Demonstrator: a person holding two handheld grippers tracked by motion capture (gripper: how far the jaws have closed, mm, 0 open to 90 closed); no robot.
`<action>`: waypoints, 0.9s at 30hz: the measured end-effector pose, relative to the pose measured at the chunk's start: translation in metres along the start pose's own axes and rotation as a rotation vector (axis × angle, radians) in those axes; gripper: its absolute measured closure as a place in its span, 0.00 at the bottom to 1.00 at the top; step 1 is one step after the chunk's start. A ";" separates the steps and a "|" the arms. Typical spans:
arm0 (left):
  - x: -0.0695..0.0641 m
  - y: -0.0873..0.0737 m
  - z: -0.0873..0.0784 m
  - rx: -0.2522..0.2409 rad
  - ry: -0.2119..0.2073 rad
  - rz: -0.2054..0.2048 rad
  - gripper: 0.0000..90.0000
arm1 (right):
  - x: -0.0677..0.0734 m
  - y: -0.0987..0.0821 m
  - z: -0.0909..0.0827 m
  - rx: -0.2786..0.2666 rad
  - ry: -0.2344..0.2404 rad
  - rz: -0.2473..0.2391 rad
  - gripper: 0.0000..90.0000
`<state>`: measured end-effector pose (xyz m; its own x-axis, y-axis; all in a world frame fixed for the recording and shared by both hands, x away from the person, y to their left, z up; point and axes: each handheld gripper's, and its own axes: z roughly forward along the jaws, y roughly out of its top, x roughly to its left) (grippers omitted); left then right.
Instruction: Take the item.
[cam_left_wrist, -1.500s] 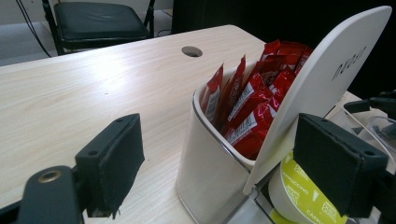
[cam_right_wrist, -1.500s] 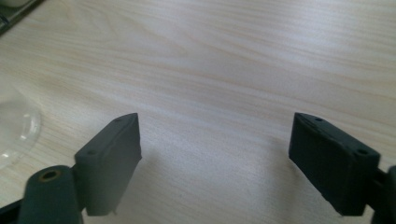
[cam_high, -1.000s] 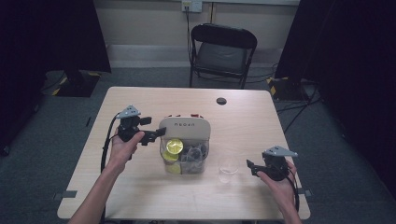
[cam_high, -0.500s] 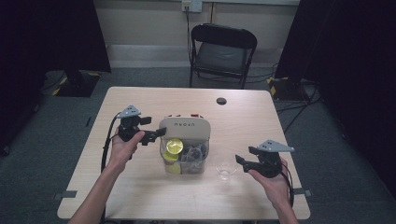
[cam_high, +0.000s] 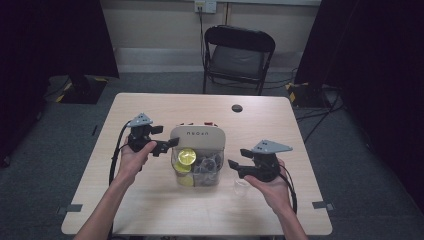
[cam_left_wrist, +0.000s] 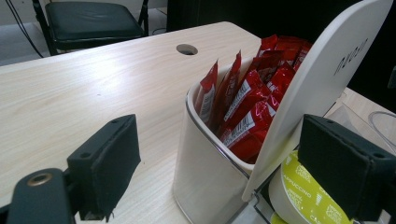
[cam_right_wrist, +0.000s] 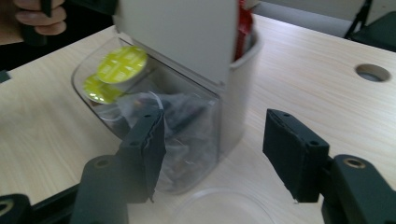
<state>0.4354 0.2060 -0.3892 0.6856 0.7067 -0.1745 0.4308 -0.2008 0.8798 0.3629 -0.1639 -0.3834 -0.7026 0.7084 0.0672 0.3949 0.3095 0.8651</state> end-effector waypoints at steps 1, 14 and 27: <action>0.000 0.000 0.000 -0.001 0.000 -0.001 0.14 | 0.000 0.000 0.000 0.000 0.000 0.000 0.43; 0.002 -0.001 0.001 -0.004 -0.008 -0.005 0.13 | 0.020 0.022 0.031 0.023 0.120 -0.049 0.50; 0.001 0.000 0.002 -0.003 -0.009 -0.018 0.12 | 0.023 0.024 0.056 0.103 0.185 -0.051 0.54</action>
<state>0.4370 0.2049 -0.3905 0.6827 0.7043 -0.1945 0.4419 -0.1860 0.8776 0.3898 -0.1048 -0.3896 -0.8158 0.5651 0.1231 0.4079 0.4113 0.8151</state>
